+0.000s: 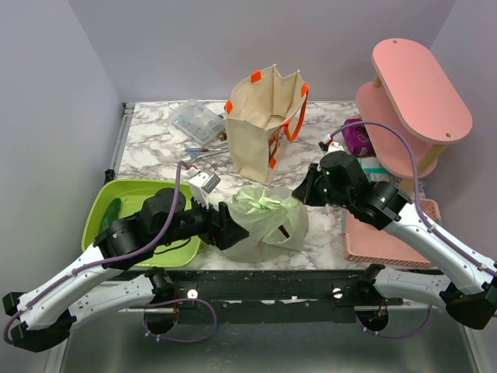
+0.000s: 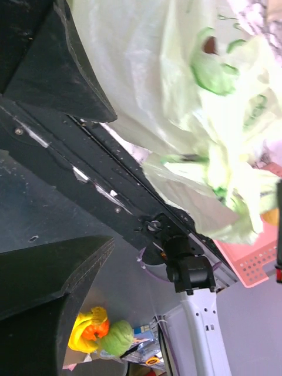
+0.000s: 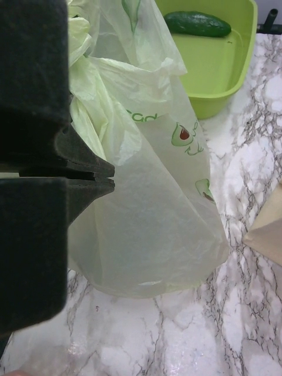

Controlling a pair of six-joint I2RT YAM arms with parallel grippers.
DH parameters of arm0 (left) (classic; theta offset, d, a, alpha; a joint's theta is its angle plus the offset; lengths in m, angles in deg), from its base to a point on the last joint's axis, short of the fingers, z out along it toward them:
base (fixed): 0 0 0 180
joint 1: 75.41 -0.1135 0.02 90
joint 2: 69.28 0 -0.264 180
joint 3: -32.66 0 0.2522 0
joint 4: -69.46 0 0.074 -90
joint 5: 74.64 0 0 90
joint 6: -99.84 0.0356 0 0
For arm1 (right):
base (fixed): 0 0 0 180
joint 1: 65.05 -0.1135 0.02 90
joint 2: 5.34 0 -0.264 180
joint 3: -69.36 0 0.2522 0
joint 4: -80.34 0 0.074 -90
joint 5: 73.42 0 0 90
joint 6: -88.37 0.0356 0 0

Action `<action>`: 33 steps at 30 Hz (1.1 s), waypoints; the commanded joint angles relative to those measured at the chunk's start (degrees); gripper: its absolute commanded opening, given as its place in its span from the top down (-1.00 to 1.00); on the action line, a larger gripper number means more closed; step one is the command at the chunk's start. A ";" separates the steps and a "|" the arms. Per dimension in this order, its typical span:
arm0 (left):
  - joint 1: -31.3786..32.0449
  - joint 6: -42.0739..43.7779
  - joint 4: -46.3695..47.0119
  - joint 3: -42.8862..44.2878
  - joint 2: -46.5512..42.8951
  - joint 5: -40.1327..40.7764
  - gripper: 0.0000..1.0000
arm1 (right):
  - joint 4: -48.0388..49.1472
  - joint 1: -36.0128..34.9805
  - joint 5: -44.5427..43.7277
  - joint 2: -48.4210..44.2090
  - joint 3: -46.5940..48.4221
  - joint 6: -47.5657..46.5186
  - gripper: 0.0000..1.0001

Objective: Place the food into the grocery bag and tie it

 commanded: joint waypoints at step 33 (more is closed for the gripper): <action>3.49 13.89 8.43 8.63 17.58 12.21 -0.48 | 0.98 -0.07 7.16 0.35 1.68 -1.22 0.99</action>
